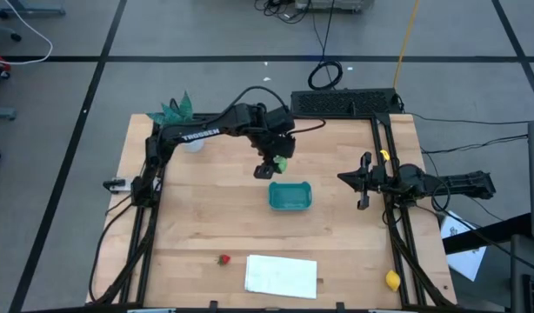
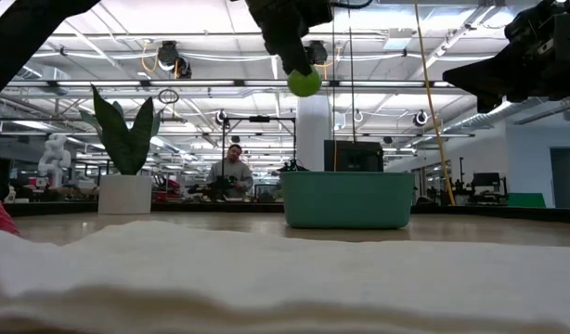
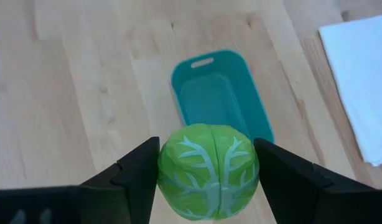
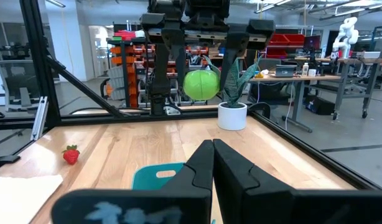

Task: Pick and placing Produce into tupperware
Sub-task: Put the cabbage into the bin

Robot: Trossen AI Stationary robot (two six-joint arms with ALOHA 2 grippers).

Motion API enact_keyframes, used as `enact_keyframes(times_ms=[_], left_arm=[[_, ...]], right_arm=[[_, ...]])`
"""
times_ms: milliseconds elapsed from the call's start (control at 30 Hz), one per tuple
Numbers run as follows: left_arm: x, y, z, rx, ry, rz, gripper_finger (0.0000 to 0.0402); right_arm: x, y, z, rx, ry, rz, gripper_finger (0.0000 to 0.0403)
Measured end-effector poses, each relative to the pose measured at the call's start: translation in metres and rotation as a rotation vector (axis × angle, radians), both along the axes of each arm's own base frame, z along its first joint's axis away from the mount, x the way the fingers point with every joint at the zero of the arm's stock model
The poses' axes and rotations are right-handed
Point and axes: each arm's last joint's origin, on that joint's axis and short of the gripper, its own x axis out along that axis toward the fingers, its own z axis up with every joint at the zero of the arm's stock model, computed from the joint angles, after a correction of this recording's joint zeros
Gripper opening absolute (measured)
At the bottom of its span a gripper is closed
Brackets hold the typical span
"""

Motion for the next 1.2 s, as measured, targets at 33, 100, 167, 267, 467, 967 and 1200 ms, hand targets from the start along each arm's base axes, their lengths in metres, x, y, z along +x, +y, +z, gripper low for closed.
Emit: enact_keyframes(times_ms=[33, 100, 167, 267, 467, 967, 1200], left_arm=[[0.001, 0.000, 0.000, 0.000, -0.011, -0.003, 0.0237], [0.003, 0.001, 0.002, -0.006, -0.034, -0.006, 0.0237], [0.004, 0.000, 0.002, -0.018, -0.049, -0.015, 0.0237], [0.004, -0.001, 0.002, -0.034, -0.051, -0.011, 0.0237], [0.013, -0.010, -0.011, -0.022, -0.027, -0.064, 0.0237], [0.028, -0.016, -0.064, -0.153, 0.094, -0.261, 0.0237], [0.034, -0.015, -0.076, -0.167, 0.085, -0.308, 0.0237]], right_arm=[[0.000, 0.000, 0.000, 0.000, -0.001, 0.000, 0.0000], [0.000, 0.000, 0.000, 0.001, -0.004, 0.000, 0.0000], [0.000, 0.000, 0.000, 0.000, -0.004, 0.000, 0.0000], [0.000, 0.000, 0.000, 0.000, -0.004, 0.000, 0.0000], [0.000, 0.000, 0.000, 0.000, -0.004, 0.000, 0.0000], [0.002, 0.000, -0.002, 0.002, 0.024, 0.000, 0.0000], [0.002, 0.000, -0.002, 0.002, 0.031, 0.000, 0.0000]])
